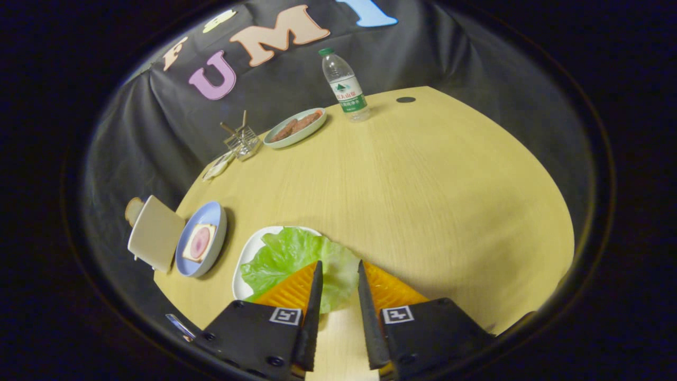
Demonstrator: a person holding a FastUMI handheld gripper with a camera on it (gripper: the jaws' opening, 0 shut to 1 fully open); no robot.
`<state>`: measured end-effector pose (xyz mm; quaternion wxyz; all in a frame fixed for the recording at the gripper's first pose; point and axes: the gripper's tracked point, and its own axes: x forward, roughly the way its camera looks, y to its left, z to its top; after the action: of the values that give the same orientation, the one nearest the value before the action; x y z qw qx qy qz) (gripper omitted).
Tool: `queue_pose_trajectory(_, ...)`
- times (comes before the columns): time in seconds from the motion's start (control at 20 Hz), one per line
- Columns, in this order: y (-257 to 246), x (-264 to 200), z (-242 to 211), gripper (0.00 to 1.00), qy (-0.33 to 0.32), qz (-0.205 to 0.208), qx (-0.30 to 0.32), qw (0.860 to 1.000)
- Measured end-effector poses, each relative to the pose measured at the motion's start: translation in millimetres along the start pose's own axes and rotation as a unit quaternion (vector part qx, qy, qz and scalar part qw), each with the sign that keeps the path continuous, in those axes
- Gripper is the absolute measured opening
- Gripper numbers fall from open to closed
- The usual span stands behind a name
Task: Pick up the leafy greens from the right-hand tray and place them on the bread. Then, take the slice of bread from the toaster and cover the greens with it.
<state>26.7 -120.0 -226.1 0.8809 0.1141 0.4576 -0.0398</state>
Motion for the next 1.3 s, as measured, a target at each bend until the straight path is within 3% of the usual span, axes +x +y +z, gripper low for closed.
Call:
queue_pose_trajectory(0.3,15,-7,4,0.08,-0.010,0.017,0.032,0.999)
queue_pose_trajectory(0.45,27,-17,8,0.04,-0.026,0.032,0.041,0.998)
queue_pose_trajectory(0.8,63,-60,24,0.03,-0.083,0.055,0.017,0.995)
queue_pose_trajectory(1.3,138,-114,49,0.03,-0.139,0.134,0.023,0.981)
